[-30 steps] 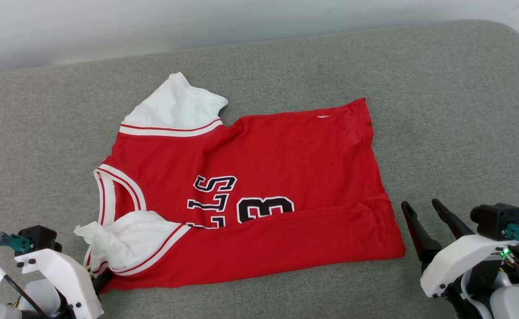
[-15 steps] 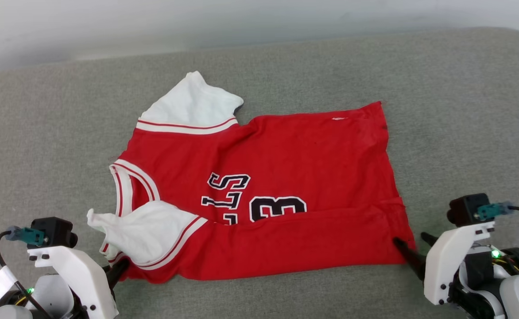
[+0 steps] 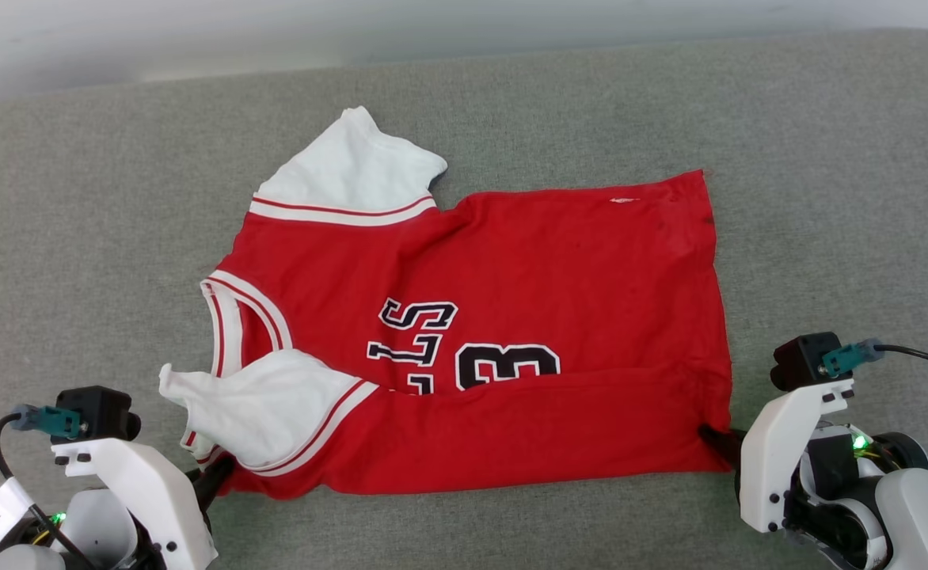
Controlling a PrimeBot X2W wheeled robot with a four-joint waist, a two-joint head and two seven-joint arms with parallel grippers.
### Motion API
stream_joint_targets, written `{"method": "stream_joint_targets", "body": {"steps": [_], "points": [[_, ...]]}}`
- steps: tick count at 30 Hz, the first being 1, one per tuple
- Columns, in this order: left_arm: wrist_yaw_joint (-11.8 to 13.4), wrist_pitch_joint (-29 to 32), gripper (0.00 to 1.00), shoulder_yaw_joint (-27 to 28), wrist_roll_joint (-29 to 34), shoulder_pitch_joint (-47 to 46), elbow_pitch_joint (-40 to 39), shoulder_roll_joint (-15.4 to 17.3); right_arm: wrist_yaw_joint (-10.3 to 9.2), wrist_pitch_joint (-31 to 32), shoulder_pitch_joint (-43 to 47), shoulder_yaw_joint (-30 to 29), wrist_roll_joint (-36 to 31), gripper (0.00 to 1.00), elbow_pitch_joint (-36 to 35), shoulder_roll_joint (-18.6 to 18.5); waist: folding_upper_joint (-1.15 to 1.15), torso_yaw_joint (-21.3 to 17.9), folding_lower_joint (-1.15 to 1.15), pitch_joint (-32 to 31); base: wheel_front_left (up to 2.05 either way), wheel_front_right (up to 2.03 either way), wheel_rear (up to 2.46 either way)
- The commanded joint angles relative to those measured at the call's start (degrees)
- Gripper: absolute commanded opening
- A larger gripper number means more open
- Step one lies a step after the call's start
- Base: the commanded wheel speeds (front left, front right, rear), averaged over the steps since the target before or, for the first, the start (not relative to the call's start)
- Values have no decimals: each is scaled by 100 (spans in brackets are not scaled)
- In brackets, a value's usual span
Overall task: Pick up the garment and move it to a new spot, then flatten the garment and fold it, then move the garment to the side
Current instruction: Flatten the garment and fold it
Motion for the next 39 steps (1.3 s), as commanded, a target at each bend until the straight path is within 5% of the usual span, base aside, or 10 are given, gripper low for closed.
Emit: {"method": "stream_joint_targets", "body": {"steps": [1, 23, 28, 29, 30, 31, 33, 39], "points": [[10, -52, 0, 19, -6, 7, 15, -11, 13, 52, 127, 142, 24, 0, 182, 62, 0, -16, 0, -72, 0, 0, 0], [400, -222, 0, 209, -261, 1631, -424, 88, 13, 328, 1122, -55, 285, 0, -477, -274, 0, 66, 0, -1553, 0, 0, 0], [305, -245, 0, 119, -378, 1766, -323, -38, 13, 357, 1407, -166, 270, 0, -552, -210, 0, 115, 0, -1590, 0, 0, 0], [254, -252, 0, 59, -383, 1724, -251, -90, 13, 319, 1448, -193, 290, 15, -513, -174, 0, 119, 0, -1585, 0, 0, 0], [206, -298, 0, 23, -385, 1649, -170, -171, 13, 255, 1484, -226, 303, 49, -468, -138, 0, 121, 0, -1578, 0, 0, 0], [153, -358, 33, -7, -389, 1565, -71, -258, 13, 128, 1485, -236, 264, 100, -449, -127, 0, 124, 0, -1567, 0, 0, 0], [60, -429, 100, -93, -380, 1456, 146, -388, 13, -111, 1523, -244, 256, 100, -397, -83, 0, 121, 0, -1548, 0, 0, 0], [-259, -925, 100, -54, -175, 1021, 395, -585, 7, -1579, 1431, -166, 48, 100, -602, -24, 0, 16, 0, -1509, 0, 0, 0]]}}
